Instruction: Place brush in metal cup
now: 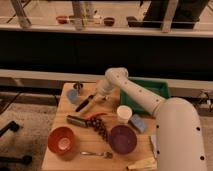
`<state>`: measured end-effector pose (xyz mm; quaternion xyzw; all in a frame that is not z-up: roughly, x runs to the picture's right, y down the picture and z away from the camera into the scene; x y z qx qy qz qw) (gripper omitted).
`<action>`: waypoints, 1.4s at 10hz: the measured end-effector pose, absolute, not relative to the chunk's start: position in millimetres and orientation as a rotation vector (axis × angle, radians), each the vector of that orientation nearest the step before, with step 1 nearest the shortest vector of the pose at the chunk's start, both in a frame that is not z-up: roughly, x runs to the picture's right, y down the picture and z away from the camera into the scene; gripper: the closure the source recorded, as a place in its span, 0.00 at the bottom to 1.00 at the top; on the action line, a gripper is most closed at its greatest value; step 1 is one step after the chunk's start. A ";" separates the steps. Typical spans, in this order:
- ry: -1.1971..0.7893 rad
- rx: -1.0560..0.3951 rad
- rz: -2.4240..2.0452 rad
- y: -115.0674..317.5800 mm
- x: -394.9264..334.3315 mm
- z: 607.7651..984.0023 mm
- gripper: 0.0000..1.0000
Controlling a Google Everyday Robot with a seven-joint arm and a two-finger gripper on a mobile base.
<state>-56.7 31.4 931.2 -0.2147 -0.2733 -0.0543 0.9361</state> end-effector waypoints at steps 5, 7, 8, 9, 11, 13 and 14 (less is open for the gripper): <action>-0.560 -0.399 -0.135 11.6 -65.1 917.7 1.00; -0.554 -0.390 -0.138 4.9 -66.6 910.5 1.00; -0.552 -0.389 -0.139 2.8 -67.1 907.2 1.00; -0.551 -0.388 -0.140 0.0 -68.8 902.8 1.00; -0.551 -0.384 -0.144 -3.0 -71.6 896.7 1.00; -0.555 -0.379 -0.147 -5.9 -75.0 891.5 1.00; -0.558 -0.376 -0.149 -7.1 -76.7 889.3 1.00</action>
